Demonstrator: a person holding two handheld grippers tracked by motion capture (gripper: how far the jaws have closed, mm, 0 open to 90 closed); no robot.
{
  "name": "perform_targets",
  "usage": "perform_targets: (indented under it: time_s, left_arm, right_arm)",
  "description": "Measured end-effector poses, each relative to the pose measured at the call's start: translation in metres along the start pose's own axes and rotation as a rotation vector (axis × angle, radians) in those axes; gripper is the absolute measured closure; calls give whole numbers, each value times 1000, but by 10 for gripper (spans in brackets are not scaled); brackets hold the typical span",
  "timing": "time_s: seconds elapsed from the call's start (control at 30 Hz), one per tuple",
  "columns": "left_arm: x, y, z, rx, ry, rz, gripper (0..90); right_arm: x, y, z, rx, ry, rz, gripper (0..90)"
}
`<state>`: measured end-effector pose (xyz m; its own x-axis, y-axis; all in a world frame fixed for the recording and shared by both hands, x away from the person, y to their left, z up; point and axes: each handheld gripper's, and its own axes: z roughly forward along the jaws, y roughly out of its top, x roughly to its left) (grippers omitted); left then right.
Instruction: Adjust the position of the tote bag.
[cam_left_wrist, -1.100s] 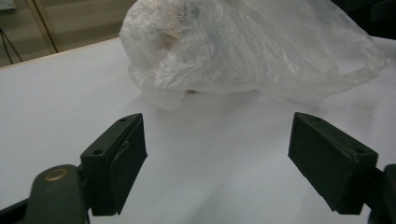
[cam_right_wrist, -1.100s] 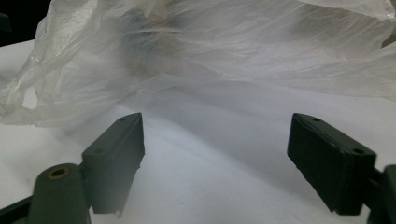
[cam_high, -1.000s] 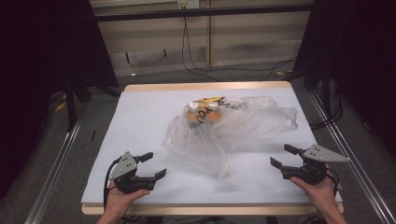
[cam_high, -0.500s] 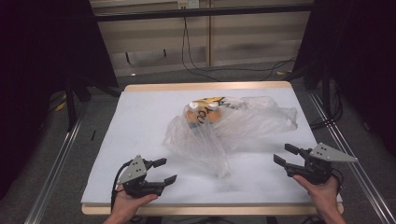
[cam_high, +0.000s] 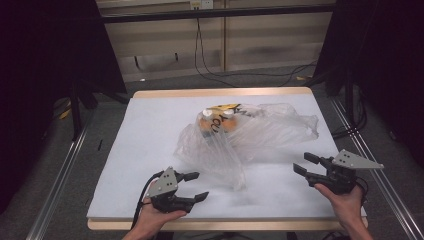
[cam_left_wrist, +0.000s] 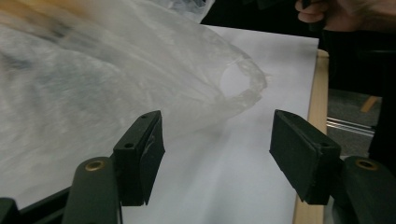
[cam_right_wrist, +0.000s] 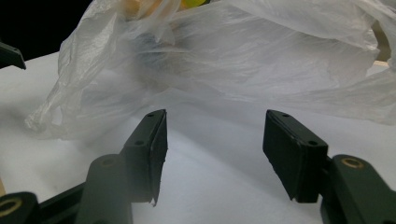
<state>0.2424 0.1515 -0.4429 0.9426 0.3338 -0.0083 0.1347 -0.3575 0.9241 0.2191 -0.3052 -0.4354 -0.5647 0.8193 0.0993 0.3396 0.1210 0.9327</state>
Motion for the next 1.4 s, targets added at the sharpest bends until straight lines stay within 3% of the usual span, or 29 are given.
perform_targets:
  time_s: [0.1,0.13,0.23,0.3,0.4,0.57,0.73,0.9,1.03,1.17,1.4]
  left_arm:
    - [-3,2,8,0,-28,4,387]
    - [-4,5,14,0,-65,0,406]
    - [-6,10,20,13,-75,-5,441]
    - [-9,18,29,7,-99,20,460]
    - [-12,24,37,12,-111,48,467]
    - [-10,31,44,11,-116,54,482]
    - [-13,40,51,23,-143,86,541]
    - [-17,38,59,40,-139,111,527]
    - [-18,37,61,49,-143,99,514]
    - [-18,29,64,49,-155,82,494]
    - [-16,21,68,75,-152,93,457]
  right_arm:
    - [-2,1,1,7,0,-9,423]
    - [-2,1,1,9,-3,-10,424]
    - [-4,2,1,4,-6,-1,432]
    - [-7,5,2,-3,-24,1,437]
    - [-11,11,5,-2,-32,-3,444]
    - [-16,18,5,-1,-56,-26,450]
    - [-24,19,0,-19,-83,-3,450]
    - [-34,23,-6,-32,-121,5,448]
    - [-42,28,-4,-38,-152,-7,419]
    - [-56,30,11,-26,-154,21,391]
    - [-68,28,25,-13,-190,45,354]
